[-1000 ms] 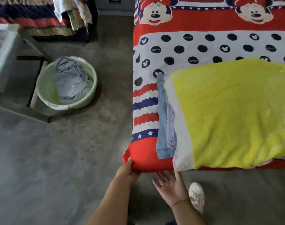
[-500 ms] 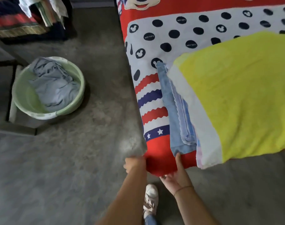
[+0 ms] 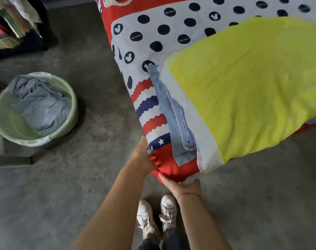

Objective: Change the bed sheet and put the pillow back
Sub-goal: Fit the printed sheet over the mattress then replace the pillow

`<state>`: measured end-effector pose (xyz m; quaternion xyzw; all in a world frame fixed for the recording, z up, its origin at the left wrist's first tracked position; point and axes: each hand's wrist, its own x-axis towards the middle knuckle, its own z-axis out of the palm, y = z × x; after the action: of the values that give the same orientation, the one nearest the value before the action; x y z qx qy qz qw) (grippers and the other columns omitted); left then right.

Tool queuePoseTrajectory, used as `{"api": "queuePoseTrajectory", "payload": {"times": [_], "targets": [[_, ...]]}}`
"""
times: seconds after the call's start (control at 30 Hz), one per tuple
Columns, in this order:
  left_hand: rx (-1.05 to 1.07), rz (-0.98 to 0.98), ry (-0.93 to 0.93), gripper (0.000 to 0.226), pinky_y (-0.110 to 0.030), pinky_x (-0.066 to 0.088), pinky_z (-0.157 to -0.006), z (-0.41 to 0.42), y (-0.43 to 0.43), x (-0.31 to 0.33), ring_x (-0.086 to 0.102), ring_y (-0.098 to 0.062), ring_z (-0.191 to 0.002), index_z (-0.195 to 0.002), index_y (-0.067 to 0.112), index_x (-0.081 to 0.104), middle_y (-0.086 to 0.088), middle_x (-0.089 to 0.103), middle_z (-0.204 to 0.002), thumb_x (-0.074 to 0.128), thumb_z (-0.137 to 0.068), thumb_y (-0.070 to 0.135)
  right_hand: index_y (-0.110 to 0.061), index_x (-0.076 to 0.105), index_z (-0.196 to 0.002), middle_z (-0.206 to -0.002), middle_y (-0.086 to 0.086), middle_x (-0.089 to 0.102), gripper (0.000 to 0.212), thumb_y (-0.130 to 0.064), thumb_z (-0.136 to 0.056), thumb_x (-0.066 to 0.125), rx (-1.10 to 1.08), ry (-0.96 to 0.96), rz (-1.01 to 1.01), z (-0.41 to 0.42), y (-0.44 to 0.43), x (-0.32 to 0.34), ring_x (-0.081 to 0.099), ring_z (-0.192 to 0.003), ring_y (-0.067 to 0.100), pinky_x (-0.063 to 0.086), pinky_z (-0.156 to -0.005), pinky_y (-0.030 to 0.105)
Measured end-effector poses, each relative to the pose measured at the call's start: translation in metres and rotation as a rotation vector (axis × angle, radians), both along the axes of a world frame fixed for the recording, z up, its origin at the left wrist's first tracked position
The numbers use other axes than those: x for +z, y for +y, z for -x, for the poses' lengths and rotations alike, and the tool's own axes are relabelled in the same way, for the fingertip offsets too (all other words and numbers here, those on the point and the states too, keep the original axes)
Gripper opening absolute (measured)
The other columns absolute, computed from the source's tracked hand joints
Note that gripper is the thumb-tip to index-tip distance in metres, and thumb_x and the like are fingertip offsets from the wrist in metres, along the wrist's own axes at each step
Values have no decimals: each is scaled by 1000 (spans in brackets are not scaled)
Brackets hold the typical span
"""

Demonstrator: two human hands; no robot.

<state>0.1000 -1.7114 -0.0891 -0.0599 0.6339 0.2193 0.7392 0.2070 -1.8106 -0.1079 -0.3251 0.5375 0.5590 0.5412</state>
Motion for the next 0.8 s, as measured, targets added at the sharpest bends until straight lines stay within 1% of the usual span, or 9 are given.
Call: {"api": "queuePoseTrajectory", "payload": {"times": [0.07,0.27,0.33,0.43,0.53,0.6,0.67,0.73,0.8], "targets": [[-46,20,-1,44,-30,37,-64,-1,8,2,44,-20,-77,-96,17,56,-5,52,-89,49,-88,60,-14,46,-139,-145,21,44,87,-77,-83,31,-46,-16,2,-2,6,-2,31,-135,51,19,-103,75],[-127,-33,40,53,-31,52,-60,1,42,1,56,-19,-85,-116,17,61,-2,59,-103,49,-88,61,-15,53,-132,-135,12,54,55,-50,-90,50,-16,-213,4,8,-2,8,49,-126,33,31,-108,59],[-100,-53,12,56,-35,53,-74,3,59,-5,61,-17,-85,-116,17,62,2,62,-99,51,-86,64,-18,57,-129,-131,12,58,51,-47,-87,58,-14,-264,-19,12,2,9,51,-123,32,33,-107,58],[-83,-45,-33,59,-45,53,-92,7,85,-11,65,-28,-105,-121,14,63,-5,68,-117,54,-88,62,-20,63,-115,-123,11,63,47,-46,-76,65,-41,-308,-46,19,10,10,54,-120,32,32,-109,56],[-174,-6,-23,69,-49,50,-96,15,108,-20,63,-30,-111,-129,15,58,-8,64,-126,62,-81,64,-20,63,-105,-121,11,61,39,-50,-80,59,-62,-349,-11,29,17,8,51,-118,32,30,-111,53],[-233,15,-78,60,-46,52,-93,19,124,-16,65,-32,-110,-127,13,60,-9,65,-124,61,-86,57,-20,63,-105,-124,10,60,37,-51,-86,54,-125,-408,17,36,25,8,51,-119,31,31,-110,52],[-260,31,-140,52,-41,52,-93,24,136,-3,63,-30,-112,-127,13,60,-8,67,-118,52,-93,51,-21,64,-112,-126,9,63,45,-53,-80,58,-226,-481,-6,40,31,11,54,-121,30,35,-108,51],[-336,39,-127,65,-44,48,-98,28,146,2,61,-33,-108,-123,10,57,-13,63,-114,45,-90,65,-22,63,-122,-123,8,66,56,-58,-79,63,-299,-550,-75,45,36,12,61,-117,30,46,-99,50],[-352,18,-136,83,-51,45,-102,33,157,-2,59,-36,-113,-126,11,51,-14,55,-125,43,-80,79,-21,66,-121,-117,7,70,55,-56,-79,65,-350,-615,-132,55,43,11,68,-104,27,54,-87,50]]}}
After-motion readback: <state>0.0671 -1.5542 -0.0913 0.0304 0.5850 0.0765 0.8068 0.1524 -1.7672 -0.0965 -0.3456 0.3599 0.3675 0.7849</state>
